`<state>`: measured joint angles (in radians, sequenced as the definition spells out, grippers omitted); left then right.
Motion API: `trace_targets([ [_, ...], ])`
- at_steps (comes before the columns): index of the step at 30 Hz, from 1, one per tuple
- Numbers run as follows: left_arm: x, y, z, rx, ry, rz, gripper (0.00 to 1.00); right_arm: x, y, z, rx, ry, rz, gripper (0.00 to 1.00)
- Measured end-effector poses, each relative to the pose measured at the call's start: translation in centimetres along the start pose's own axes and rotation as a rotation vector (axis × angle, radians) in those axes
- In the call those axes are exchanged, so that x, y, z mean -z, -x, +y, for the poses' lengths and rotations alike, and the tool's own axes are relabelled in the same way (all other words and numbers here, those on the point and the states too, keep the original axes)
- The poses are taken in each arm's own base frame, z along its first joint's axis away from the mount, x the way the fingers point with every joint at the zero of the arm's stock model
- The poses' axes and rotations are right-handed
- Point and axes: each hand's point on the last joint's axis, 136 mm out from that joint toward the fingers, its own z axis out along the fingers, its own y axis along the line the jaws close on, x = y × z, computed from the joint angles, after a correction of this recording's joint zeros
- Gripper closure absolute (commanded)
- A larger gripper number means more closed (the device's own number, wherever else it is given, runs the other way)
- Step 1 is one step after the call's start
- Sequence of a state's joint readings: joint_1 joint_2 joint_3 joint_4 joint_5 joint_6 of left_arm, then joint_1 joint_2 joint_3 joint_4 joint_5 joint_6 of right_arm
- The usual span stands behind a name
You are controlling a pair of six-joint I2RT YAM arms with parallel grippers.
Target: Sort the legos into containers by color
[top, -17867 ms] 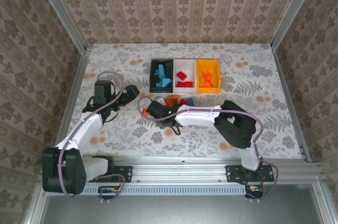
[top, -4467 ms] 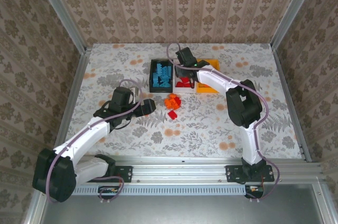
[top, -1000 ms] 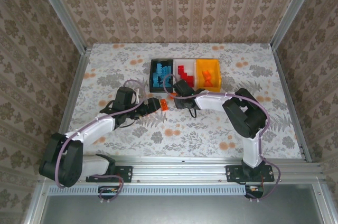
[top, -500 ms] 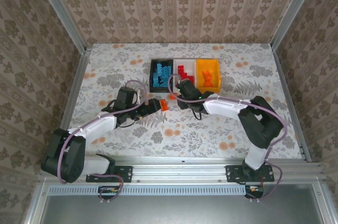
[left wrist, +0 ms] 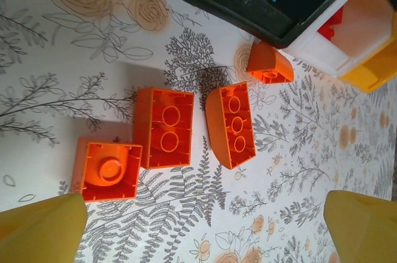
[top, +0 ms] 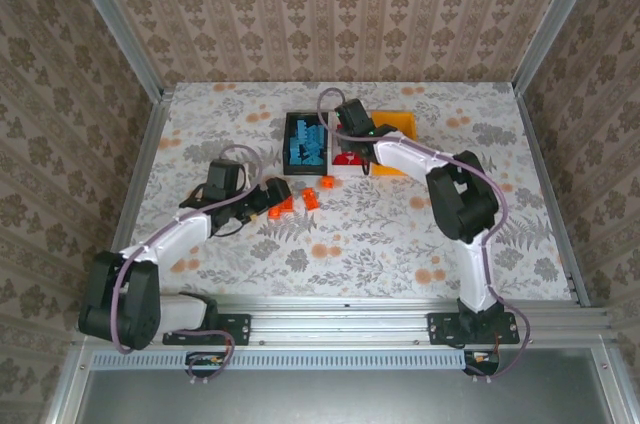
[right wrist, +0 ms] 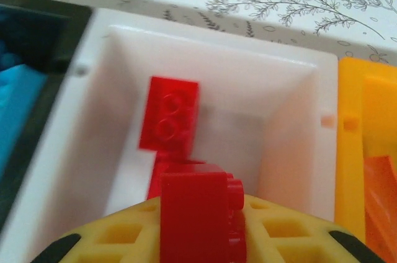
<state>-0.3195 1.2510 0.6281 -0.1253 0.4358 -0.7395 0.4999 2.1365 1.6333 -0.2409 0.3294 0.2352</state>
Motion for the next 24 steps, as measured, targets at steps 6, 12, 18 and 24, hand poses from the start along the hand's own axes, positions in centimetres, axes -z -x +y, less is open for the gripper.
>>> trace_targets([
  [6, 1.2, 0.3, -0.9, -0.012, -0.029, -0.023, 0.0, 0.4, 1.4, 0.6, -0.003, 0.011, -0.013, 0.47],
  [12, 1.1, -0.2, -0.6, -0.009, -0.031, -0.014, 0.0, 5.8, -0.6, 1.8, 0.016, 0.057, -0.028, 0.47],
  [18, 0.7, -0.5, 0.0, -0.002, -0.018, -0.01, 0.0, 11.8, -4.5, 7.2, 0.026, 0.189, -0.068, 0.47],
  [24, 0.6, -0.9, 1.4, 0.02, 0.015, -0.009, 0.0, 10.9, -10.9, 12.4, 0.083, 0.257, 0.046, 0.4],
])
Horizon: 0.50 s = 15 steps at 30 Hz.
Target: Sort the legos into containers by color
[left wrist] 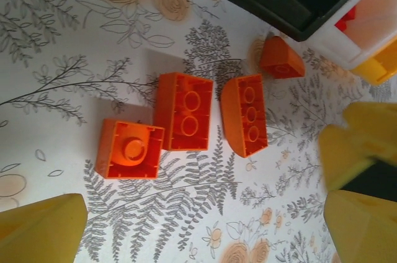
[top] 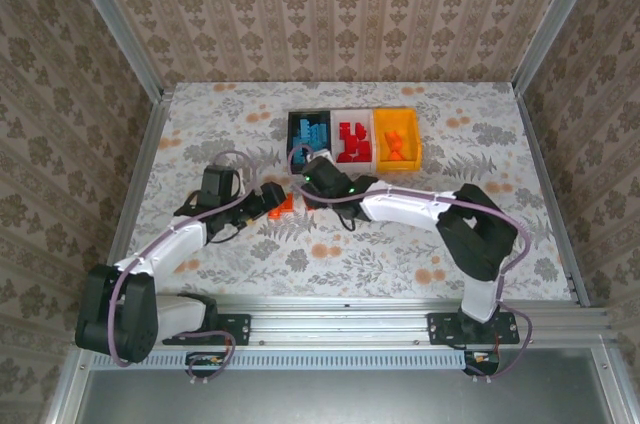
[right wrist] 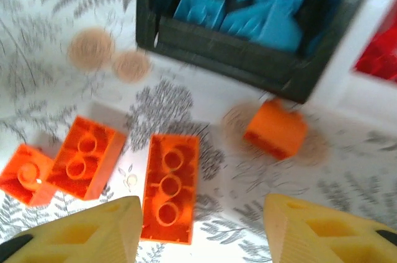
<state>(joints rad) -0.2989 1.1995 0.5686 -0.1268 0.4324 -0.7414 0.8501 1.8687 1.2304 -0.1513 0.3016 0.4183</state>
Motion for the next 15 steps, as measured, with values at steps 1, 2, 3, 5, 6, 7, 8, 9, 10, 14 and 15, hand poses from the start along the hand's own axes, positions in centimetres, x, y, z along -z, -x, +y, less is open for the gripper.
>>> trace_targets([
  [1, 0.0, -0.1, 0.2, 0.003, 0.005, 0.001, 0.0, -0.7, -0.7, 0.2, 0.0, 0.001, 0.021, 0.39],
  [2, -0.1, -0.3, 0.4, 0.005, 0.008, 0.004, 0.0, -1.6, -1.4, 0.3, 0.002, 0.0, 0.044, 0.38],
  [3, -0.1, -0.4, 0.5, 0.006, 0.011, 0.005, 0.0, -2.5, -1.8, 0.4, 0.003, -0.001, 0.063, 0.37],
  [5, 0.1, -0.6, 0.7, 0.006, 0.014, 0.001, 0.0, -4.0, -2.3, 0.9, -0.004, 0.009, 0.087, 0.37],
  [6, 0.3, -0.7, 0.8, 0.005, 0.014, -0.002, 0.0, -4.5, -2.2, 1.1, -0.009, 0.012, 0.09, 0.37],
  [7, 0.5, -0.7, 0.8, 0.006, 0.014, -0.008, 0.0, -4.9, -2.3, 1.3, -0.01, 0.018, 0.096, 0.37],
  [8, 0.7, -0.7, 0.8, 0.005, 0.013, -0.014, 0.0, -5.3, -2.3, 1.5, -0.012, 0.024, 0.102, 0.37],
  [9, 0.9, -0.5, 0.7, 0.004, 0.01, -0.023, 0.0, -5.6, -2.3, 1.7, -0.014, 0.027, 0.105, 0.38],
  [10, 1.1, -0.4, 0.7, 0.003, 0.01, -0.029, 0.0, -5.9, -2.4, 1.7, -0.015, 0.028, 0.109, 0.39],
  [14, 1.5, -0.1, 0.6, 0.002, 0.009, -0.049, 0.0, -6.2, -2.2, 1.5, -0.023, 0.024, 0.106, 0.54],
  [15, 1.5, -0.1, 0.6, 0.002, 0.01, -0.049, 0.0, -6.3, -2.2, 1.3, -0.026, 0.02, 0.108, 0.58],
])
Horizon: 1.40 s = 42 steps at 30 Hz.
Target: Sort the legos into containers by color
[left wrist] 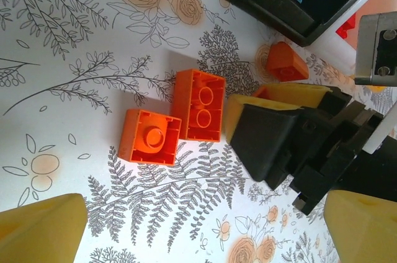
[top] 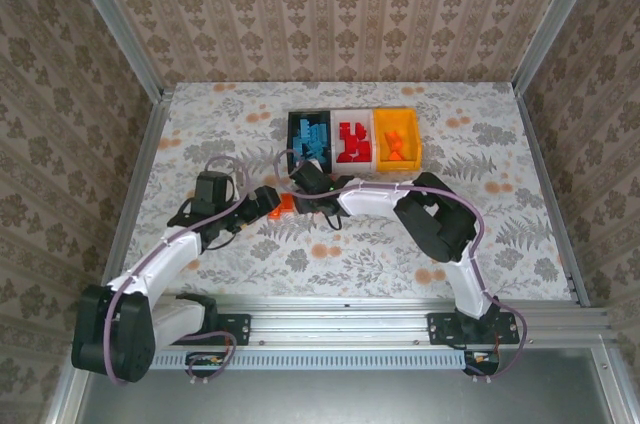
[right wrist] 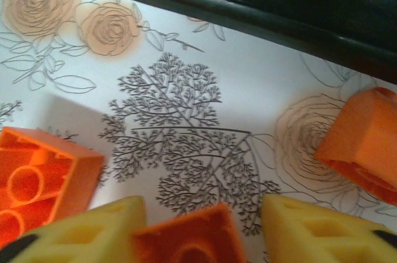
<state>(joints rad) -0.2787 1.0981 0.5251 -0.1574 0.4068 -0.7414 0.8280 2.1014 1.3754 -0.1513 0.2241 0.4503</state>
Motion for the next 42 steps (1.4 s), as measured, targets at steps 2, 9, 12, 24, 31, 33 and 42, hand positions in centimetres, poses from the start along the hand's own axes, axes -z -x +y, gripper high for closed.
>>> trace_targets([
  [2, 0.0, 0.0, 0.0, 0.001, 0.001, 0.001, 0.0, -0.1, 0.2, -0.1, -0.006, 0.005, -0.005, 0.65],
  [9, -0.5, -0.3, 0.5, 0.011, 0.017, 0.021, 0.0, 0.6, -0.2, -0.5, -0.009, 0.011, -0.014, 0.69],
  [12, -0.5, -0.3, 0.5, 0.011, 0.015, 0.02, 0.0, 2.4, -0.5, -1.0, -0.009, 0.014, -0.021, 0.69],
  [24, -3.7, -1.2, -5.0, -0.094, -0.056, 0.115, 0.01, 12.1, 6.5, -8.7, -0.12, -0.038, -0.256, 0.69],
  [31, -4.9, -1.8, -10.6, -0.202, -0.167, 0.191, 0.02, 12.4, 7.2, -21.3, -0.291, -0.235, -0.235, 0.69],
  [33, -5.0, -2.3, -11.1, -0.217, -0.18, 0.209, 0.02, 12.4, 8.2, -24.4, -0.332, -0.282, -0.234, 0.69],
  [42, -4.2, -3.3, -11.2, -0.243, -0.184, 0.231, 0.0, 6.4, 10.6, -28.3, -0.35, -0.307, -0.138, 0.66],
])
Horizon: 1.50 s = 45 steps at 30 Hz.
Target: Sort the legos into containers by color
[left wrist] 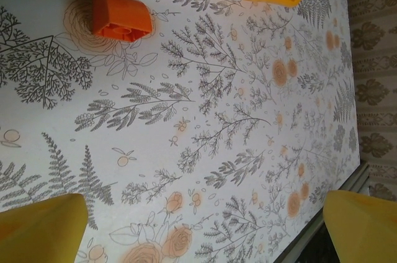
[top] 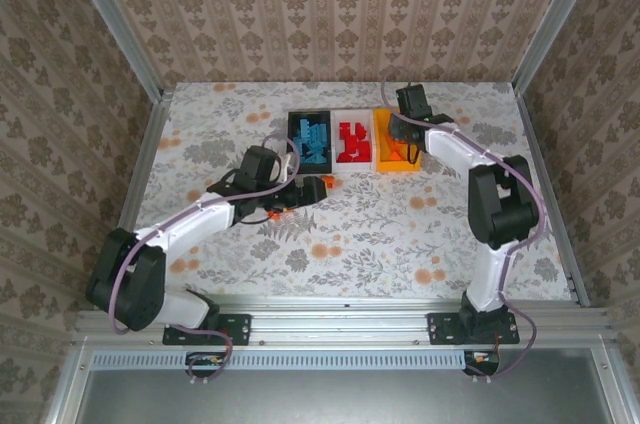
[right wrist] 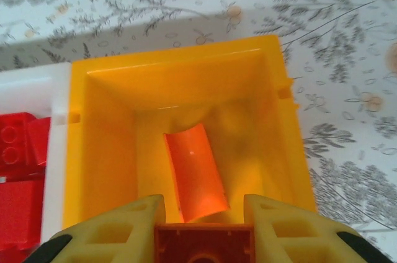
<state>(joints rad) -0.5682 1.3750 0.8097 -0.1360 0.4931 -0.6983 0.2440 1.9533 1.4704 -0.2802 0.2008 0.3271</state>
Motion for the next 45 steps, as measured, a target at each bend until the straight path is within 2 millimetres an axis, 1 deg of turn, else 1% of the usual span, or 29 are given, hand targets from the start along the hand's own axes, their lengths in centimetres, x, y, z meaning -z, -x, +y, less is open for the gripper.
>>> trace_targets([
  [1, 0.1, -0.1, 0.0, -0.004, 0.0, -0.001, 0.0, -0.6, -0.2, 0.1, 0.008, -0.001, 0.015, 0.64],
  [4, 0.5, -0.2, -0.1, -0.014, 0.0, -0.006, 0.0, -2.0, -0.6, 0.5, 0.031, -0.006, 0.052, 0.53],
  [7, 0.8, -0.3, 0.0, -0.02, 0.009, -0.011, 0.0, -2.1, -0.6, 0.5, 0.048, -0.008, 0.064, 0.43],
  [10, 1.1, -0.4, 0.4, -0.018, 0.027, -0.021, 0.0, -1.7, -0.2, 0.6, 0.052, -0.003, 0.05, 0.4],
  [12, 1.4, -0.5, 1.0, -0.013, 0.047, -0.035, 0.0, -0.7, -0.4, 0.7, 0.054, 0.003, 0.041, 0.39],
  [13, 1.7, -0.4, 1.3, -0.009, 0.058, -0.046, 0.0, 0.2, -0.6, 0.6, 0.055, 0.005, 0.035, 0.39],
  [14, 2.1, -0.3, 1.7, -0.005, 0.071, -0.062, 0.0, 1.4, -0.8, 0.7, 0.057, 0.011, 0.023, 0.39],
  [16, 3.0, 0.1, 2.6, 0.007, 0.1, -0.102, 0.0, 4.2, -1.0, 1.8, 0.07, 0.038, -0.016, 0.39],
  [17, 3.6, 0.4, 3.2, 0.018, 0.117, -0.127, 0.0, 5.9, -1.2, 3.0, 0.08, 0.063, -0.047, 0.38],
  [18, 4.3, 0.8, 4.0, 0.033, 0.137, -0.157, 0.0, 7.8, -1.4, 5.0, 0.097, 0.098, -0.082, 0.37],
  [19, 4.8, 1.1, 4.8, 0.049, 0.156, -0.182, 0.0, 9.1, -1.8, 6.9, 0.114, 0.133, -0.108, 0.36],
  [20, 5.6, 1.6, 5.9, 0.076, 0.181, -0.216, 0.0, 10.5, -2.6, 9.3, 0.133, 0.178, -0.129, 0.35],
  [21, 6.4, 2.0, 7.2, 0.108, 0.212, -0.248, 0.0, 11.7, -3.8, 12.2, 0.159, 0.232, -0.141, 0.34],
  [22, 7.0, 2.1, 8.1, 0.136, 0.233, -0.271, 0.0, 12.5, -5.1, 14.7, 0.18, 0.277, -0.142, 0.33],
  [23, 7.8, 2.2, 9.4, 0.171, 0.261, -0.298, 0.0, 13.0, -6.6, 17.0, 0.198, 0.318, -0.135, 0.31],
  [24, 8.4, 2.1, 10.5, 0.204, 0.285, -0.319, 0.0, 13.3, -8.7, 19.5, 0.223, 0.357, -0.116, 0.29],
  [25, 9.0, 2.0, 11.4, 0.231, 0.305, -0.335, 0.0, 13.2, -10.5, 21.3, 0.244, 0.379, -0.092, 0.28],
  [27, 10.0, 1.4, 13.0, 0.281, 0.336, -0.359, 0.0, 11.8, -14.2, 24.4, 0.284, 0.393, -0.03, 0.26],
  [29, 10.7, 0.9, 13.9, 0.312, 0.351, -0.379, 0.0, 9.9, -16.7, 26.3, 0.297, 0.382, 0.022, 0.24],
  [31, 11.1, 0.5, 14.3, 0.326, 0.355, -0.391, 0.0, 8.3, -18.1, 27.1, 0.281, 0.364, 0.057, 0.23],
  [32, 11.2, 0.2, 14.4, 0.328, 0.356, -0.393, 0.0, 7.6, -18.4, 27.3, 0.267, 0.353, 0.071, 0.23],
  [35, 11.4, -0.4, 14.5, 0.333, 0.356, -0.398, 0.0, 6.2, -18.3, 28.0, 0.205, 0.337, 0.087, 0.25],
  [41, 11.2, -1.1, 14.9, 0.343, 0.359, -0.383, 0.0, 5.1, -17.4, 29.4, 0.119, 0.338, 0.089, 0.34],
  [45, 11.2, -1.3, 15.1, 0.352, 0.362, -0.379, 0.0, 4.5, -18.1, 29.6, 0.112, 0.328, 0.104, 0.36],
])
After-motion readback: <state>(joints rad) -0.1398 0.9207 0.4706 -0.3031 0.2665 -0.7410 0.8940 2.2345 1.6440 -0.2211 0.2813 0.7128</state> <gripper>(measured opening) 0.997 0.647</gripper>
